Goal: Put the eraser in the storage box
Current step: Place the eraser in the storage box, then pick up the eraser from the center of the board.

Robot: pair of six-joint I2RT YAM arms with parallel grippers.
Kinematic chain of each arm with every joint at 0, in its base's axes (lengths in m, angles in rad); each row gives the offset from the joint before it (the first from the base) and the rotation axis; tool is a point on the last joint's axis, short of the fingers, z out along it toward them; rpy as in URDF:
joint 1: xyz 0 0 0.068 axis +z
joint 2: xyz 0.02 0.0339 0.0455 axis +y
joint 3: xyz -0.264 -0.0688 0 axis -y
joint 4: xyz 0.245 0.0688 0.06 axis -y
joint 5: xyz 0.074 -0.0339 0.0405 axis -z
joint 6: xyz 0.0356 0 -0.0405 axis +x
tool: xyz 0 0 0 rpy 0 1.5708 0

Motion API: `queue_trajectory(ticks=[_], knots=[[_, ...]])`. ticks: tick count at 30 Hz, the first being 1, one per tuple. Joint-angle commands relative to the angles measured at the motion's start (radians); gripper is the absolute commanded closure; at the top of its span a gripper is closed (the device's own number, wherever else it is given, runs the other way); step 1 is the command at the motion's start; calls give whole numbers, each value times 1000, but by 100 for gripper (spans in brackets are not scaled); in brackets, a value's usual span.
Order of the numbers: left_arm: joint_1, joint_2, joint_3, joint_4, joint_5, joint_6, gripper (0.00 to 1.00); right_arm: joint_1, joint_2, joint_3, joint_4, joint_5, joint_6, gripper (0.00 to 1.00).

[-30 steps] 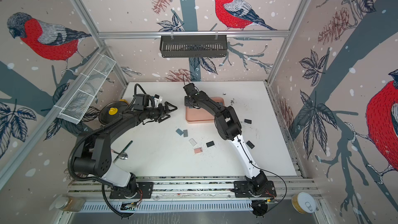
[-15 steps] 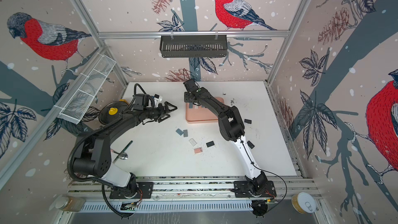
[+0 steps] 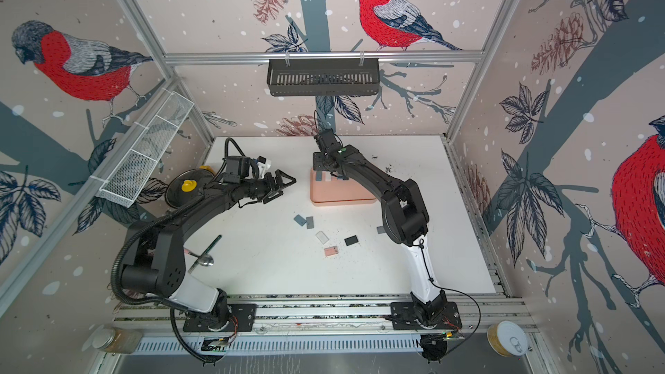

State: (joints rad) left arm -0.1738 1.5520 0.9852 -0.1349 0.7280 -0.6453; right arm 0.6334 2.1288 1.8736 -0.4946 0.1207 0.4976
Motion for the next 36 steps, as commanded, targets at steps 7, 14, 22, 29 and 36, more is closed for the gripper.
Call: queue_trajectory(ticks=[7,14,22,29,36], knots=[[-46,-16,44,-59,-99,79,3,-44,-224,-230,103,26,-9,10],[-97,-35,53,-88,-175,115,3,-91,-370,-402,150,12,-16,1],[-235,-58,30,-103,-313,71,3,-164,-507,-551,141,-23,-43,1],[-368,-17,99,-161,-448,60,3,-257,-629,-710,145,-75,-63,1],[-493,92,206,-194,-520,36,3,-354,-765,-848,143,-133,-63,1]])
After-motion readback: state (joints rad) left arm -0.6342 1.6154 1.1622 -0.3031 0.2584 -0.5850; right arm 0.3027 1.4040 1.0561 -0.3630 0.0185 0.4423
